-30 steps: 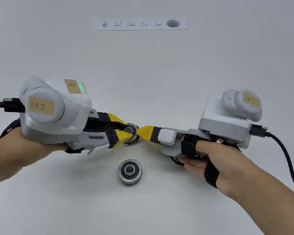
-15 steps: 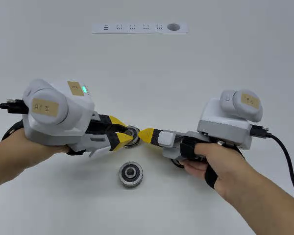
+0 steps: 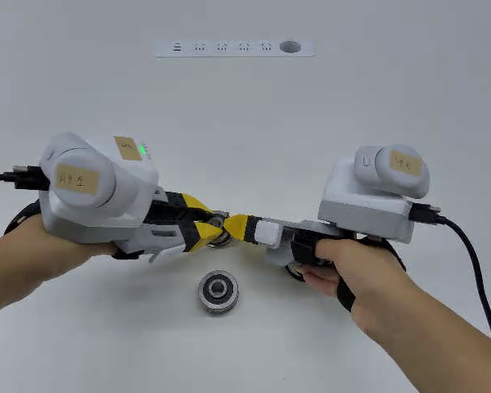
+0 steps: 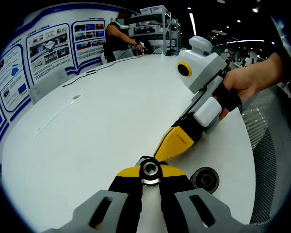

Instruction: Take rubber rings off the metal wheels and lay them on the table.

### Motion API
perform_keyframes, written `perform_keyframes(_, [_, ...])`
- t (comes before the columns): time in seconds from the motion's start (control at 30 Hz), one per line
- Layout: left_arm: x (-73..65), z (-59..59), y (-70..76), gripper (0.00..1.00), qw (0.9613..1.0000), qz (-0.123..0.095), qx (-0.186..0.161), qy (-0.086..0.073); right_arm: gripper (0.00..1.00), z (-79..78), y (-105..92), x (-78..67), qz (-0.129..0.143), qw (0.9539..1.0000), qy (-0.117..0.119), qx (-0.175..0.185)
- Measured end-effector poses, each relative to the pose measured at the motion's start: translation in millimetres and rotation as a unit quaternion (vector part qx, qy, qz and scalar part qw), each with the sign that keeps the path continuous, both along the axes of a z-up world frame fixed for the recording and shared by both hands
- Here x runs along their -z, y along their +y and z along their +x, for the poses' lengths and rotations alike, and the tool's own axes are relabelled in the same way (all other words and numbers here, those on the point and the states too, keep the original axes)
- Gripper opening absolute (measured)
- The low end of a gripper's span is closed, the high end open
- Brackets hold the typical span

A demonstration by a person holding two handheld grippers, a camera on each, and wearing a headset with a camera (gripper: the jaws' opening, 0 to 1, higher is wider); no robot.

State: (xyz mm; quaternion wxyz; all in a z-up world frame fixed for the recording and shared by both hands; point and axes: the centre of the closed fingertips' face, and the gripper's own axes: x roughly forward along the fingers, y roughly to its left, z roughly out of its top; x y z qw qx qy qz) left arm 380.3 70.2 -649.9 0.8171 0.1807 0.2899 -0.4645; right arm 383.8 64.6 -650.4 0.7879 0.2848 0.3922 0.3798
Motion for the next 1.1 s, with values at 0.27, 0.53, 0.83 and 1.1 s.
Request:
perform_keyframes(0.27, [0.2, 0.2, 0.1, 0.12, 1.0000, -0.001, -0.001, 0.000, 0.01, -3.1, 1.9, -2.0, 0.003, 1.0000, 0.000, -0.006])
perform_keyframes(0.53, [0.1, 0.2, 0.1, 0.12, 1.0000, -0.001, -0.003, 0.000, 0.01, -4.1, -0.6, -4.0, 0.012, 0.9999, 0.012, 0.003])
perform_keyframes(0.83, [-0.3, -0.3, -0.6, 0.13, 0.9999, 0.011, -0.003, -0.002, 0.01, -6.1, -1.4, -1.5, 0.017, 0.9993, 0.031, 0.013])
perform_keyframes(1.1, [-1.3, 0.2, -1.7, 0.15, 0.9999, 0.014, -0.004, -0.004, 0.01, -3.9, -2.2, -2.8, 0.022, 0.9988, 0.037, 0.022])
